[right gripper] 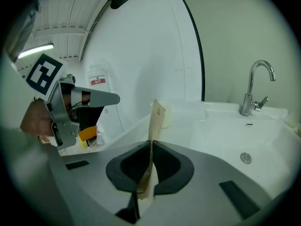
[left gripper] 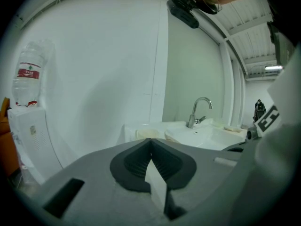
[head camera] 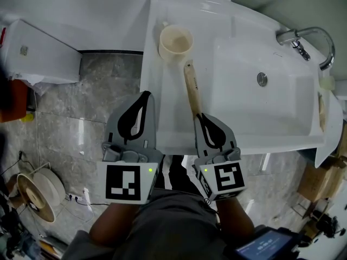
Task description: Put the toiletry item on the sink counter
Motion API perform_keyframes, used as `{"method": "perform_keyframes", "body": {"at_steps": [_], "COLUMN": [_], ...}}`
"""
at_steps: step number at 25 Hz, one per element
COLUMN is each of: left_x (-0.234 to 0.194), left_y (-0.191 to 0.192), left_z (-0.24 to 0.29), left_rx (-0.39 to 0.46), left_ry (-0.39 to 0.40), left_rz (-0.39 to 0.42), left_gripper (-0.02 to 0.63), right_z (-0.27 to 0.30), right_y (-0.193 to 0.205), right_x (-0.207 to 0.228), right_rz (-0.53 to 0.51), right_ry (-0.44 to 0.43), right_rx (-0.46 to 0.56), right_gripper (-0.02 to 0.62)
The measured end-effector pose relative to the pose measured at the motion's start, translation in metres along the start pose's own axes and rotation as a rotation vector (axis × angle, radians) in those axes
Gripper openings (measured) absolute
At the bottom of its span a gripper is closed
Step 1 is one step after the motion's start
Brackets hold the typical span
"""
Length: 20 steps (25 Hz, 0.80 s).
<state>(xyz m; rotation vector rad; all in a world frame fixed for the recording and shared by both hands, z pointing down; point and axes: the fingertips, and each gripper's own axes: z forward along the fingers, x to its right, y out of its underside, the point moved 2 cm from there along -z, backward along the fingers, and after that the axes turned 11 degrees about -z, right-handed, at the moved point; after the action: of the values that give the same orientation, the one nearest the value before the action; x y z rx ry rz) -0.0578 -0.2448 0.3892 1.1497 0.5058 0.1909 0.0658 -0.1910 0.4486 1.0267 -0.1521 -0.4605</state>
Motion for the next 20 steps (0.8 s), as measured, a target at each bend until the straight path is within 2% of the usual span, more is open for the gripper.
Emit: {"method": "perform_keyframes", "body": {"at_steps": [20], "left_x": [-0.009], "left_y": [0.019], "left_z": [0.018], "left_rx": [-0.048], "left_ry": [0.0], "left_rz": [-0.028], "left_gripper": [0.012], "right_z": [0.014], "right_y": [0.026], "right_x": [0.0], "right_rz": [0.03], "right_ry": [-0.005], "right_rx": [-0.079], "right_gripper": [0.02]}}
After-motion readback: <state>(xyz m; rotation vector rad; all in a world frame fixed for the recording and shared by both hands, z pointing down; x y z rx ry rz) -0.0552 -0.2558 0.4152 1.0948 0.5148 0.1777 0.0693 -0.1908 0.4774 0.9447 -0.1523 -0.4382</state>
